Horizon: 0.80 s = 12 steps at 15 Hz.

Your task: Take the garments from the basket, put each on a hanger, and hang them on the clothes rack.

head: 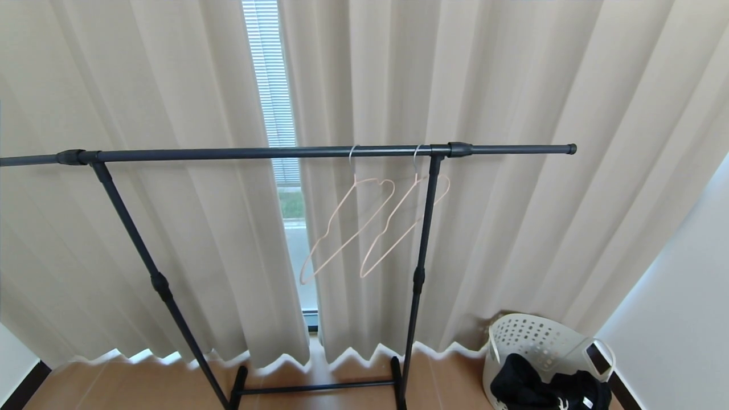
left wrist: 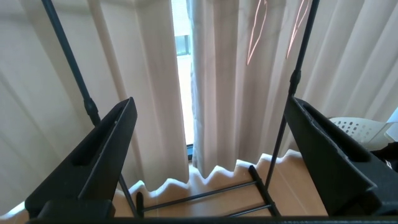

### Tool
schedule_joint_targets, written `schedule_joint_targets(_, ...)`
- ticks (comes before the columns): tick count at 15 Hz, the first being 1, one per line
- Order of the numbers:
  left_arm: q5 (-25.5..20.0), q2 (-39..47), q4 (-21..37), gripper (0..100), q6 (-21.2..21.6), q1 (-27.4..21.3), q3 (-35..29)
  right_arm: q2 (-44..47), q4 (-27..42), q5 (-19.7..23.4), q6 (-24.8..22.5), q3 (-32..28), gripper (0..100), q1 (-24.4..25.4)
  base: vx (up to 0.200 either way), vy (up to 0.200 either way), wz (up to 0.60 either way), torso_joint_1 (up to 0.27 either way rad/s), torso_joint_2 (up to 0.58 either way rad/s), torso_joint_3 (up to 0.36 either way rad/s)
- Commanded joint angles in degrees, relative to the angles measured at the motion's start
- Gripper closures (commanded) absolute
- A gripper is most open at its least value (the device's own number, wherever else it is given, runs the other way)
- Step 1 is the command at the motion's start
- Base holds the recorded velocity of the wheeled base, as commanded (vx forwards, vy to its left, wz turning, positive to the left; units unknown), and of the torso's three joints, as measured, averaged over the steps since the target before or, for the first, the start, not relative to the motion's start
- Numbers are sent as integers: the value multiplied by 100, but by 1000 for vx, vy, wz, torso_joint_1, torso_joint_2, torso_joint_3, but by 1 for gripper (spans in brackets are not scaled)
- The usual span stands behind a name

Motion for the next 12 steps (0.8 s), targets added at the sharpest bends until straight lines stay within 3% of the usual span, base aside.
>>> schedule_joint_targets(1,1,7,-3,0,0,-2,0,-2,-4,-2,-1,0,0,2,0,0,0,-149,330,173)
schedule_joint_targets(12,1,7,-3,0,0,7,0,-2,-4,-2,-1,0,0,2,0,0,0,-152,357,200)
